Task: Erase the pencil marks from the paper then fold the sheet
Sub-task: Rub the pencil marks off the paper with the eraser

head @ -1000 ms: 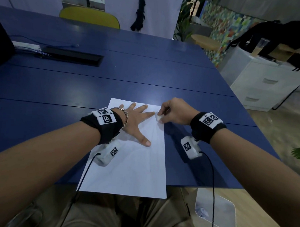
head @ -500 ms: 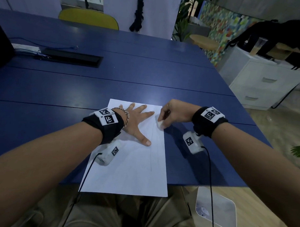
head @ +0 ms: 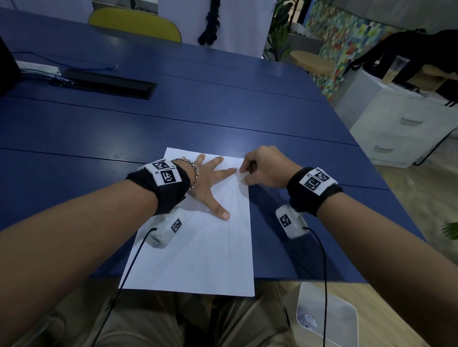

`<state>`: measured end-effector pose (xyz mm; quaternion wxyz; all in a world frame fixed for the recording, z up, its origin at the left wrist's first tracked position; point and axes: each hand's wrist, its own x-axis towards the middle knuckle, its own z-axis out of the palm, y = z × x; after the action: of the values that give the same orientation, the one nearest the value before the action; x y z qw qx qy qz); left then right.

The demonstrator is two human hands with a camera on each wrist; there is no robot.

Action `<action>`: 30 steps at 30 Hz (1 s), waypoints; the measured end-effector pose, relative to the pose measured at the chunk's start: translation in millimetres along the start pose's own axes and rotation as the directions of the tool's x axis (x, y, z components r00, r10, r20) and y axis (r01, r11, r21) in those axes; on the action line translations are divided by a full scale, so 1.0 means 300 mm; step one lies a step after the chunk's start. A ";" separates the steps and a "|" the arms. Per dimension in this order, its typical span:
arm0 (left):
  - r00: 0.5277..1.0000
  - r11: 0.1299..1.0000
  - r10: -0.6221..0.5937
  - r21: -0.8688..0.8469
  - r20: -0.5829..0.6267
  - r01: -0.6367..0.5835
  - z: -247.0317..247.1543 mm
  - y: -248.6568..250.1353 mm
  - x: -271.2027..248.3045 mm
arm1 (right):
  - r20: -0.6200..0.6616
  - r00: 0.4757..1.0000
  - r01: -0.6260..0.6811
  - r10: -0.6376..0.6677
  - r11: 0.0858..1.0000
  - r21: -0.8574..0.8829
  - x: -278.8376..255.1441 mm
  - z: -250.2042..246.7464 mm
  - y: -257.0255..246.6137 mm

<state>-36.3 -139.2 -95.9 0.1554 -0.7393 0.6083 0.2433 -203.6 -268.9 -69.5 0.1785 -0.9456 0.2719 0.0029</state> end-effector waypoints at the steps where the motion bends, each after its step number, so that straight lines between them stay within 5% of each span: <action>1: 1.000 1.000 -0.002 0.003 -0.003 0.002 -0.001 0.000 0.000 | 0.064 0.998 0.009 -0.010 1.000 0.003 -0.010 0.000 -0.007; 4: 1.000 1.000 0.000 0.010 -0.012 0.001 0.001 0.001 0.000 | 0.264 0.964 0.013 -0.016 1.000 0.013 -0.033 -0.019 -0.025; 8: 0.997 1.000 0.030 -0.005 -0.073 -0.030 0.003 -0.006 0.002 | 0.085 0.996 -0.017 0.016 1.000 0.015 -0.043 -0.035 -0.001; 11: 0.987 0.997 0.071 0.041 -0.143 -0.065 0.007 -0.017 -0.008 | 0.132 0.991 -0.026 0.019 0.998 0.049 -0.068 -0.014 0.007; 23: 0.999 0.999 0.029 0.031 -0.021 -0.028 0.022 0.015 -0.044 | 0.041 0.999 0.011 -0.013 0.999 0.036 -0.035 0.018 -0.044; 28: 1.000 0.999 0.013 0.047 -0.014 -0.013 0.023 0.017 -0.037 | 0.339 0.941 -0.011 -0.019 0.996 0.085 -0.056 -0.009 -0.047; 30: 1.000 0.999 0.014 0.048 -0.011 -0.014 0.022 0.018 -0.039 | 0.236 0.972 -0.001 -0.016 0.997 0.072 -0.042 -0.008 -0.046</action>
<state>-44.5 -127.1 -94.6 0.1678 -0.7324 0.6200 0.2258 -207.5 -252.5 -61.5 0.2434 -0.9326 0.2450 0.1051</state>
